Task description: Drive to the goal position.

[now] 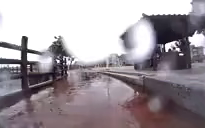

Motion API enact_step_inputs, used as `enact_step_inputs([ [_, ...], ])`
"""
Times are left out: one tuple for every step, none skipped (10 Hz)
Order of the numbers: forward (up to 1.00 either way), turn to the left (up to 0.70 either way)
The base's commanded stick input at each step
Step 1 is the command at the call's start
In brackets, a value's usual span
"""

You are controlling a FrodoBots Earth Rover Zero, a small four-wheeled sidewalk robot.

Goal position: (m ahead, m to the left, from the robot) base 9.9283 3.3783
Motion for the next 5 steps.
enact_step_inputs([
  [1.00,0.00],
  [1.00,0.00],
  [1.00,0.17],
  [1.00,0.00],
  [1.00,0.00],
])
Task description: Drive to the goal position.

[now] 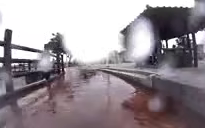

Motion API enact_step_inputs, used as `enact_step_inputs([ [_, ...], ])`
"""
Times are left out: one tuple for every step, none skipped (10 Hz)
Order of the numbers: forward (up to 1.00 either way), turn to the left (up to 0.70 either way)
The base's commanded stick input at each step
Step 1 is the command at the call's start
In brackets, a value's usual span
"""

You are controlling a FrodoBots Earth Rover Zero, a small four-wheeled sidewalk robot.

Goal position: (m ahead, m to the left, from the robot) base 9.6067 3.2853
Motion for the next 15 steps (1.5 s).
enact_step_inputs([
  [1.00,0.00],
  [1.00,0.00],
  [1.00,0.00],
  [1.00,0.00],
  [1.00,0.00],
  [1.00,0.04],
  [1.00,0.12],
  [1.00,0.28],
  [1.00,0.40],
  [1.00,0.40],
  [1.00,0.40],
  [1.00,0.09],
  [1.00,0.00],
  [1.00,0.00],
  [1.00,0.00],
])
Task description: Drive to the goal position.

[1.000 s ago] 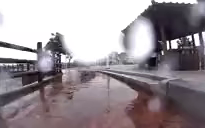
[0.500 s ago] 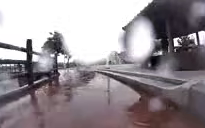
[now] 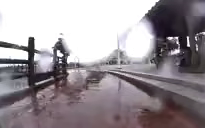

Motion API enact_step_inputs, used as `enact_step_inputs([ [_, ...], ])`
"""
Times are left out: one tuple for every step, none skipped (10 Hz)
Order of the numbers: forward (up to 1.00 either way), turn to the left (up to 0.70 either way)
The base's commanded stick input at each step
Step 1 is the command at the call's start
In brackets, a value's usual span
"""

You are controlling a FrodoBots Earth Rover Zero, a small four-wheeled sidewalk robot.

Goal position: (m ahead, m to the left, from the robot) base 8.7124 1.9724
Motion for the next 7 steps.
enact_step_inputs([
  [1.00,0.00],
  [1.00,0.00],
  [1.00,0.00],
  [1.00,0.00],
  [1.00,0.00],
  [1.00,0.00],
  [1.00,0.00],
])
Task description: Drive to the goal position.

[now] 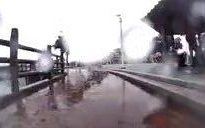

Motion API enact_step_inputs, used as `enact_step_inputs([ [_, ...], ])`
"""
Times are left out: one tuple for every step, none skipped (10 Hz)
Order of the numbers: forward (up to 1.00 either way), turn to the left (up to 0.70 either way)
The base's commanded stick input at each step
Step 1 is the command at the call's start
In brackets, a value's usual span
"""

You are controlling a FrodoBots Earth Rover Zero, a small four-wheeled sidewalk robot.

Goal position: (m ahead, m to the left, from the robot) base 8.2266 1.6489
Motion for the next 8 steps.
enact_step_inputs([
  [1.00,0.00],
  [1.00,0.00],
  [1.00,0.00],
  [1.00,0.00],
  [1.00,0.00],
  [1.00,0.00],
  [1.00,0.00],
  [1.00,0.00],
])
